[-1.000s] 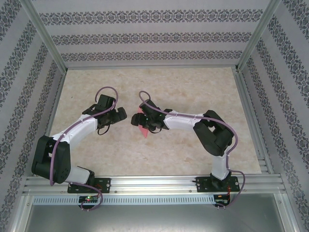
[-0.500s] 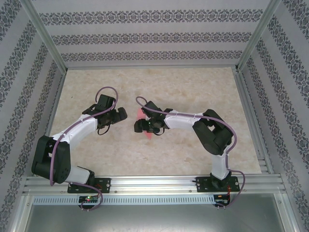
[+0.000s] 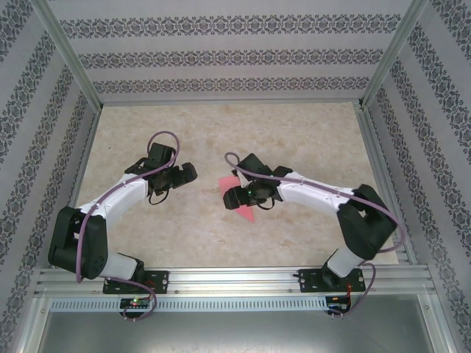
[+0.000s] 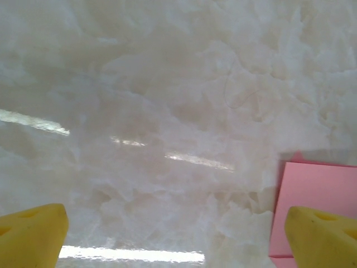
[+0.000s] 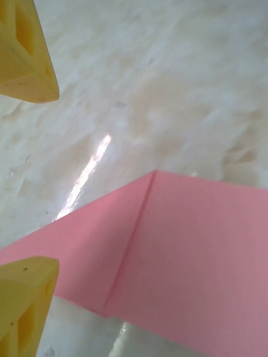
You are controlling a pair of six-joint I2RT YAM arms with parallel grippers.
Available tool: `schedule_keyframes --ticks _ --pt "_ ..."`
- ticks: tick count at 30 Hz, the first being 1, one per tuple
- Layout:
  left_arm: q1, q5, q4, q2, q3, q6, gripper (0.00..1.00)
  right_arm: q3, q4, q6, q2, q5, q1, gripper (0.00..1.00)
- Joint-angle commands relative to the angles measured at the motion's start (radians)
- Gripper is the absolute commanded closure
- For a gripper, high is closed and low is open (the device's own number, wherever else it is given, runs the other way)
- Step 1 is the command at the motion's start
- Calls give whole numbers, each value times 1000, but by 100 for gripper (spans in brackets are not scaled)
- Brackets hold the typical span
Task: Fold a paper plane with a square sheet of paper (pick it up from the middle)
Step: Move the paper to the center of the table.
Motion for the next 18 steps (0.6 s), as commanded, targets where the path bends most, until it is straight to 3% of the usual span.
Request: schedule_keyframes --ticks 1,6,18 --pt "3 98 91 -28 -30 -31 0 -63 135 198 -54 87 -8 27" --pt "-42 170 157 -33 -58 -71 0 -140 271 380 -67 145 -13 28" --pt "-158 223 258 -13 -101 -182 4 -160 340 515 57 102 -28 35"
